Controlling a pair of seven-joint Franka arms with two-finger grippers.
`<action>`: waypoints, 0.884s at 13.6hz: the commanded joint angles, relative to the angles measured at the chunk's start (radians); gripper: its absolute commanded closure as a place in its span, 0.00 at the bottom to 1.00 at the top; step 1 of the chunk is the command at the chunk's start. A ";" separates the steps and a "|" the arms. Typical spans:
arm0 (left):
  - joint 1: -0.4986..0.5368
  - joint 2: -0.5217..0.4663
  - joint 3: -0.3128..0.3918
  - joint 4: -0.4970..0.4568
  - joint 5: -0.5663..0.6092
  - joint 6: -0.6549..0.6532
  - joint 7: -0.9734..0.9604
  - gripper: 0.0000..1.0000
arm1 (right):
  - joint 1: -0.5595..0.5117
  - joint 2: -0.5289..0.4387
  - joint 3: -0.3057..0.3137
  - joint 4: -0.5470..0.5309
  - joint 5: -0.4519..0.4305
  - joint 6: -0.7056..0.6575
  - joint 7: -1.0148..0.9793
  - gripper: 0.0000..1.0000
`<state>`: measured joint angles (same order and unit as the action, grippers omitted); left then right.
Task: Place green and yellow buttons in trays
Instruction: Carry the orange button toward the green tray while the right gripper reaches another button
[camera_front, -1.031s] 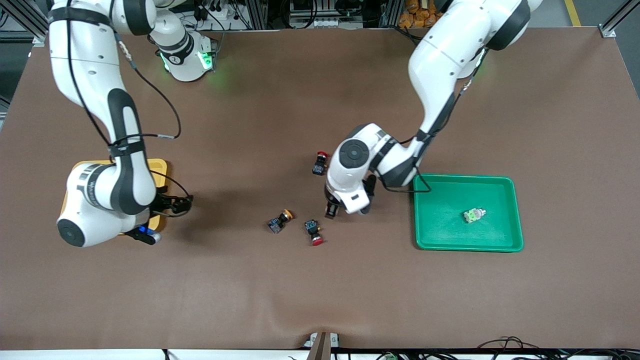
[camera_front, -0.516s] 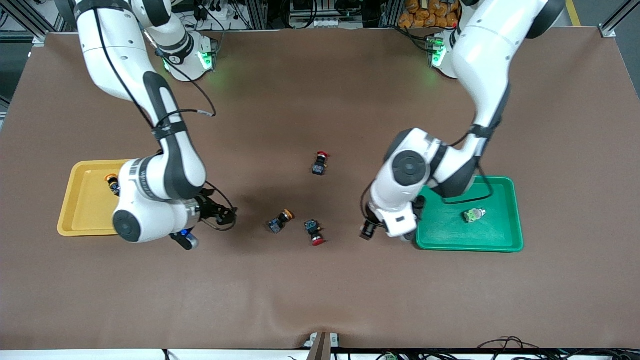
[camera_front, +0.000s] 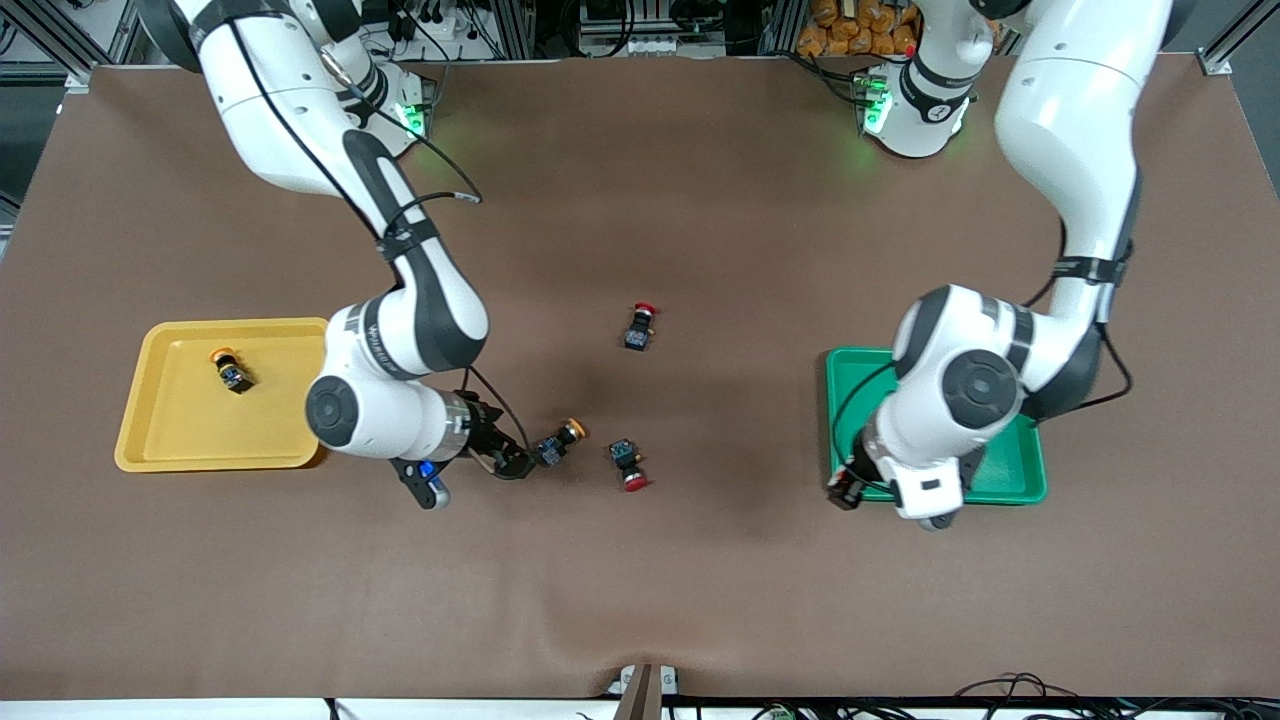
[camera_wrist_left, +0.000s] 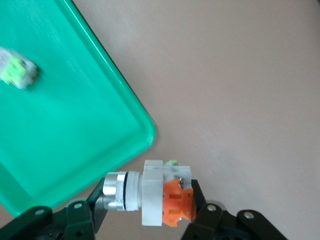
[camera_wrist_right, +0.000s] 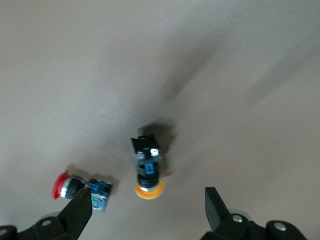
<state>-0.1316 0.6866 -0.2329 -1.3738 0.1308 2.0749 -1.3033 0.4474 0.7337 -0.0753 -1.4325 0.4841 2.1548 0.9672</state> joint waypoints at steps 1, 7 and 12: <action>0.041 -0.042 0.001 -0.024 0.009 -0.073 0.114 0.91 | 0.043 0.000 0.000 -0.095 -0.005 0.187 0.022 0.00; 0.125 -0.076 0.000 -0.077 0.067 -0.173 0.303 0.91 | 0.088 0.055 0.002 -0.140 -0.007 0.327 0.022 0.19; 0.138 -0.062 -0.002 -0.146 0.153 -0.121 0.308 0.90 | 0.090 0.070 0.022 -0.134 -0.002 0.346 0.022 0.85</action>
<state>-0.0039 0.6439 -0.2291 -1.4688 0.2288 1.9195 -1.0015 0.5341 0.7988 -0.0554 -1.5683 0.4839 2.4841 0.9725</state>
